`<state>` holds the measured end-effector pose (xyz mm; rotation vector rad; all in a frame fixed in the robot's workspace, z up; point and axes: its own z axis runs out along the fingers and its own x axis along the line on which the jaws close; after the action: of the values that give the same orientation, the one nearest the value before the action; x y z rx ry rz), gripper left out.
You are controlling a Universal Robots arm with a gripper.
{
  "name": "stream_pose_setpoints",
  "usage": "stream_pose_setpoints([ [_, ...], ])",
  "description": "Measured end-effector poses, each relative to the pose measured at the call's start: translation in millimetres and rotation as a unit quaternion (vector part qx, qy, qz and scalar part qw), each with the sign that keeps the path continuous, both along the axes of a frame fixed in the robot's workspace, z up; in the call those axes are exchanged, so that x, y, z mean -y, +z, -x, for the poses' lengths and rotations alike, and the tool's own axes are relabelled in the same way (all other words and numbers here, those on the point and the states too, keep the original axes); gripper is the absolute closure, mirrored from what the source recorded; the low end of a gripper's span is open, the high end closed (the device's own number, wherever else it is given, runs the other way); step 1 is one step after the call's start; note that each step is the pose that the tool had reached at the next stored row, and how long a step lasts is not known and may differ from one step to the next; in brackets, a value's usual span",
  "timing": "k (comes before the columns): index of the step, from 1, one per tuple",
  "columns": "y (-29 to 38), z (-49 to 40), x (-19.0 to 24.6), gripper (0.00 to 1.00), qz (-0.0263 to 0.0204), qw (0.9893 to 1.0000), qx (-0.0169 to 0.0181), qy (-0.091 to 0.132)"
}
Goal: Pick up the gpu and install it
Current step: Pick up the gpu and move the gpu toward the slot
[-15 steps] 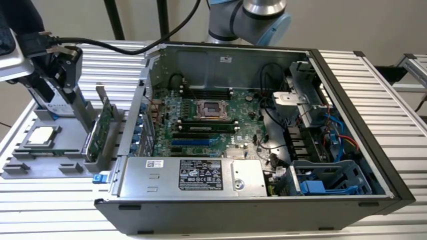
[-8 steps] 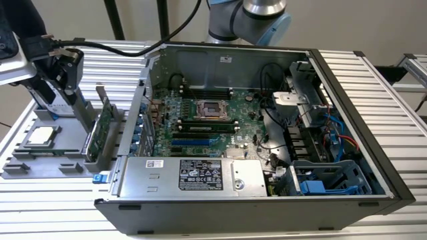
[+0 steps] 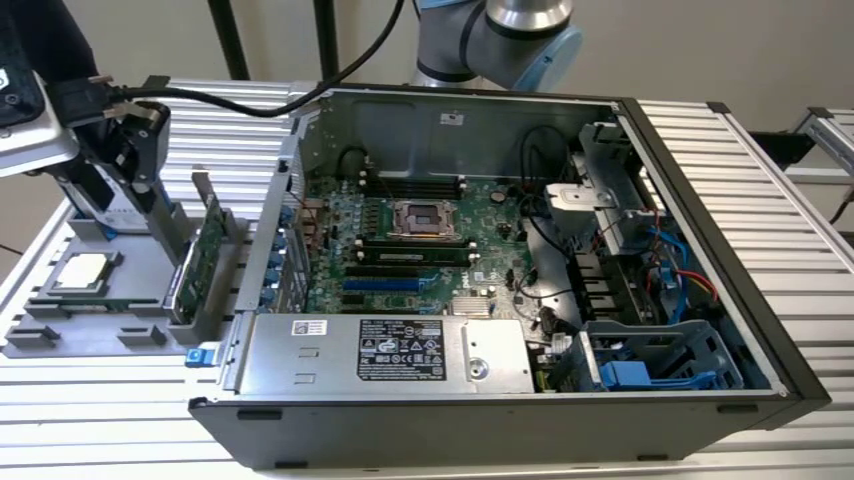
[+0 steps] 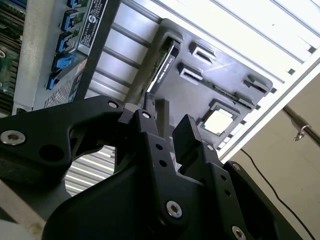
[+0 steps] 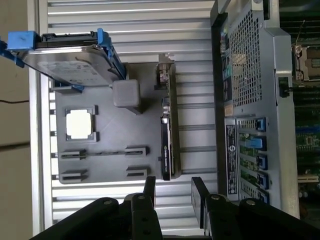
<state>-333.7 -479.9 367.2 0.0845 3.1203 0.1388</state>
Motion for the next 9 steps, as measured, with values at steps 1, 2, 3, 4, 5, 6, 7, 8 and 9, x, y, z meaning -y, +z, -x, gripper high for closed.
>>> stream_pose_setpoints([
  [1,-0.4,0.0,-0.1,0.00,0.0000,1.0000,0.0000,0.000],
  [2,-0.8,-0.1,-0.1,0.00,0.0000,1.0000,0.0000,0.001],
  [3,-1.1,-0.2,-0.2,0.00,0.0000,1.0000,0.0000,0.001],
  [4,-1.4,-0.2,-0.3,0.00,0.0000,1.0000,0.0000,0.001],
  [5,-1.8,-0.3,-0.3,0.00,0.0000,1.0000,0.0000,0.002],
  [6,-2.0,-0.4,-0.4,0.00,-0.0001,1.0000,0.0001,0.002],
  [7,-2.4,-0.6,-0.4,0.00,-0.0001,1.0000,0.0001,0.002],
  [8,-2.6,-1.0,-0.4,0.00,-0.0001,1.0000,0.0000,0.003],
  [9,-2.8,-1.3,-0.5,0.00,0.0000,1.0000,0.0000,0.003],
])
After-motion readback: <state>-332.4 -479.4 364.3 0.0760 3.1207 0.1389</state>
